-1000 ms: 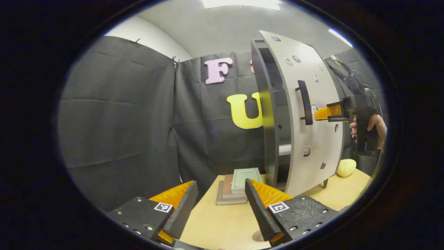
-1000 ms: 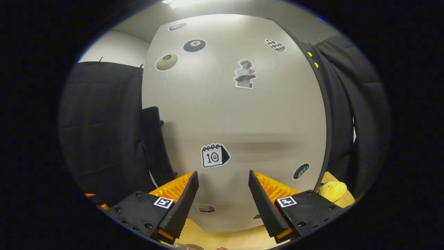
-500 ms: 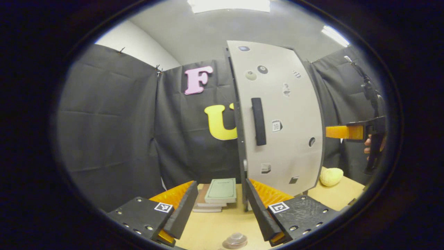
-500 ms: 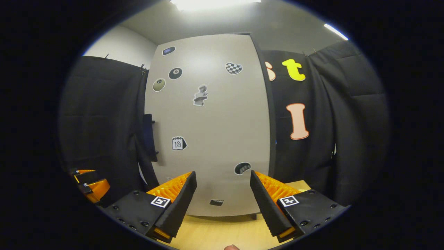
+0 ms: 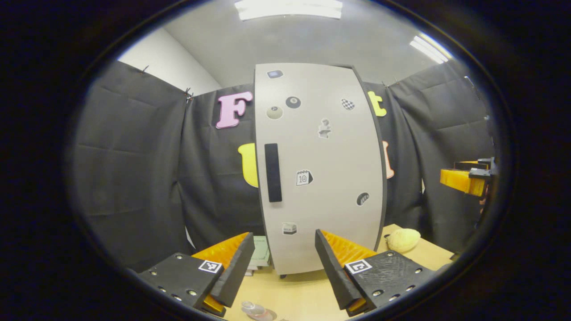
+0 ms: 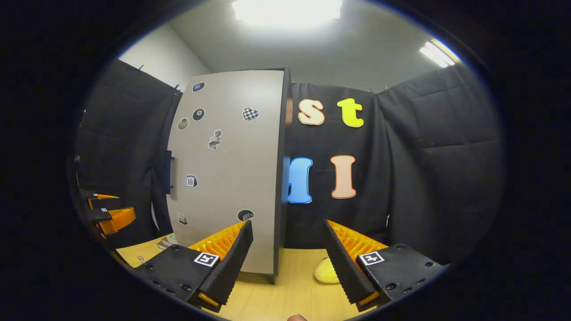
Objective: Open the cabinet door with the right hand, grasp the bottle in the cabinet with the left hand and place it on the coaster, then close the cabinet door with the right hand.
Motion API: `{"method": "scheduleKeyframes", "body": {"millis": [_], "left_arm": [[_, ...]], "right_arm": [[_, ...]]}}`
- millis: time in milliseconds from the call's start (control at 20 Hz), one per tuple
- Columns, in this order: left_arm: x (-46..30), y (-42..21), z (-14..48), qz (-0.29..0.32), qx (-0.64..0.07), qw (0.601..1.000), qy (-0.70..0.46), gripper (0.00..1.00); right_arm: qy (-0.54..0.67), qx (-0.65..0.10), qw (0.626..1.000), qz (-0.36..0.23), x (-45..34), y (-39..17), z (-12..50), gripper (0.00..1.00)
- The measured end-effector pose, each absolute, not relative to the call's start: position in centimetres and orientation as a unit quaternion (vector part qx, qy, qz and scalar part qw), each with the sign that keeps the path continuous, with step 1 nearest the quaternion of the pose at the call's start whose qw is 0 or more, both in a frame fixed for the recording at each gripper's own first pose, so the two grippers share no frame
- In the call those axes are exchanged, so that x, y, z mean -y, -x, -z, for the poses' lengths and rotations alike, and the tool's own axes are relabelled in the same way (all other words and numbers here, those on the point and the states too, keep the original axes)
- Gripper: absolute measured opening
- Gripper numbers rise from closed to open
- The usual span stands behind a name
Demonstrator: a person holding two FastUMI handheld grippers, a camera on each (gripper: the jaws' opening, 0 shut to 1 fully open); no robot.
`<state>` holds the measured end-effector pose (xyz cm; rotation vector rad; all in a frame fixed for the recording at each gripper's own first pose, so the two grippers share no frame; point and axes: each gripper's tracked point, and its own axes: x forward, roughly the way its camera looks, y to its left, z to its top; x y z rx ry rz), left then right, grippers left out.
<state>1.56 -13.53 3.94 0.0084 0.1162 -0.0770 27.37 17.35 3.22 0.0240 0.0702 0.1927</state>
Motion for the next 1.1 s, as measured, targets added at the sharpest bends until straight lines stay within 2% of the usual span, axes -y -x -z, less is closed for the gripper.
{"method": "scheduleKeyframes", "body": {"millis": [50, 250, 400, 450, 600, 700, 750, 800, 1050, 1100], "left_arm": [[13.7, -1.5, -4.1, 0.036, -0.059, 0.998, -0.004, 0.84], [13.7, -1.2, -3.5, 0.041, -0.066, 0.997, -0.007, 0.82], [12.8, -1.3, -3.4, 0.042, -0.064, 0.997, -0.014, 0.84], [12.5, -1.4, -3.5, 0.043, -0.064, 0.997, -0.013, 0.82], [11.9, -1.7, -3.3, 0.048, -0.064, 0.997, -0.007, 0.84], [11.4, -1.8, -3.6, 0.050, -0.059, 0.997, -0.008, 0.82], [11.2, -1.9, -3.7, 0.051, -0.058, 0.997, -0.010, 0.84], [11.0, -1.9, -3.7, 0.053, -0.057, 0.997, -0.012, 0.82], [10.8, -1.7, -4.1, 0.061, -0.049, 0.997, -0.019, 0.84], [10.8, -1.7, -4.1, 0.061, -0.047, 0.997, -0.019, 0.82]], "right_arm": [[-0.011, -0.032, 0.995, -0.092, -16.6, -27.0, -3.0, 0.98], [-0.015, -0.048, 0.996, -0.078, -15.4, -26.2, -1.2, 0.98], [-0.024, -0.060, 0.995, -0.071, -15.7, -25.6, -0.6, 0.98], [-0.023, -0.061, 0.996, -0.068, -15.9, -25.5, -0.6, 0.98], [-0.020, -0.058, 0.996, -0.064, -16.6, -25.3, -0.8, 0.98], [-0.022, -0.055, 0.996, -0.065, -17.3, -25.3, -1.2, 0.98], [-0.023, -0.055, 0.996, -0.064, -17.6, -25.2, -1.3, 0.98], [-0.023, -0.056, 0.996, -0.064, -17.7, -25.1, -1.3, 0.98], [-0.026, -0.059, 0.996, -0.067, -19.1, -25.4, -1.4, 0.99], [-0.026, -0.061, 0.996, -0.068, -19.1, -25.3, -1.4, 0.98]]}}
